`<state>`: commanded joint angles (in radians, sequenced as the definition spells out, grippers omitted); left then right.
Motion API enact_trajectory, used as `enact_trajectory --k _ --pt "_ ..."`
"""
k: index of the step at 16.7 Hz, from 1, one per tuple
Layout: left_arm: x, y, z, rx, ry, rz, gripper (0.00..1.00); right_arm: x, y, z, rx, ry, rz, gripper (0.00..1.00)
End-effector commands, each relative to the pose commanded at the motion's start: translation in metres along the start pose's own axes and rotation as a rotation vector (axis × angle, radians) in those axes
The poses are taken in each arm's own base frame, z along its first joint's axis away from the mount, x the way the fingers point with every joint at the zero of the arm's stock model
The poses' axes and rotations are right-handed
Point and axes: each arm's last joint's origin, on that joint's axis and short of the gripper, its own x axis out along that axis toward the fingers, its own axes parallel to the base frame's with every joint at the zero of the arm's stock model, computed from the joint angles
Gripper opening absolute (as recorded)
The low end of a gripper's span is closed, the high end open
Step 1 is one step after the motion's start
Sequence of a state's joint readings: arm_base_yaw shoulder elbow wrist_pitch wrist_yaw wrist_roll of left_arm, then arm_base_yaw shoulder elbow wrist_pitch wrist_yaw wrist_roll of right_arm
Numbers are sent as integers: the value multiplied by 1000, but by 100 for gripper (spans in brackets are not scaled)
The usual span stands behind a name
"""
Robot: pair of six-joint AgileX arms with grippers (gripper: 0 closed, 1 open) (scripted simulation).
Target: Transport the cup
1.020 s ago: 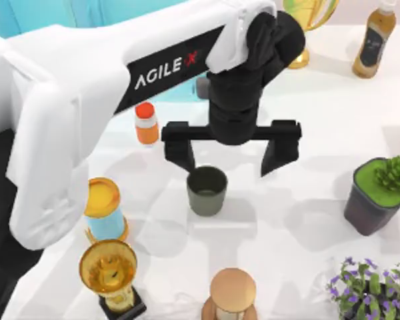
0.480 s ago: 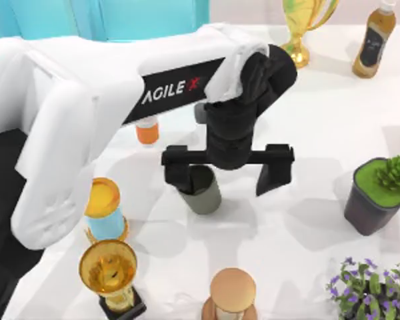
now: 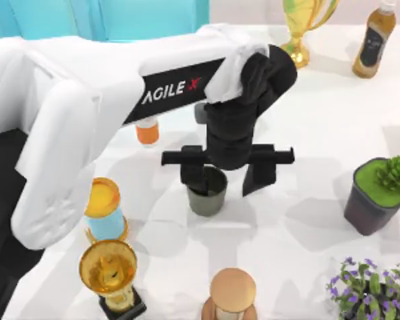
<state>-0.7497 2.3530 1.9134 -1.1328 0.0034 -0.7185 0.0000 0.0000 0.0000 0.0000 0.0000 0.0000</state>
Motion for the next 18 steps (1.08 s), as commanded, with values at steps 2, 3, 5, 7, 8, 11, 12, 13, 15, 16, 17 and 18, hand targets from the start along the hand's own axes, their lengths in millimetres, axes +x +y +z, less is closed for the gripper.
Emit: enact_trajectory --k 2,3,5,7,8,11,12,13,15,16,17,18 --pt "0 0 0 0 0 0 25 0 0 0 0 0 0 100" --pt "0 0 0 0 0 0 17 0 0 0 0 0 0 100" --pt "0 0 0 0 0 0 2 0 0 0 0 0 0 100" --pt "0 0 0 0 0 0 0 0 0 0 0 0 0 100" --pt "0 0 0 0 0 0 0 0 0 0 0 0 0 100" --pt "0 0 0 0 0 0 0 0 0 0 0 0 0 100" --pt "0 0 0 0 0 0 0 0 0 0 0 0 0 100" --pt "0 0 0 0 0 0 0 0 0 0 0 0 0 100" --pt "0 1 1 0 0 0 0 0 0 0 0 0 0 100" --pt "-2 6 3 0 2 0 0 0 0 0 0 0 0 100" --pt "-5 16 7 1 3 -2 0 0 0 0 0 0 0 100" --pt "-9 30 12 2 4 -4 0 0 0 0 0 0 0 100"
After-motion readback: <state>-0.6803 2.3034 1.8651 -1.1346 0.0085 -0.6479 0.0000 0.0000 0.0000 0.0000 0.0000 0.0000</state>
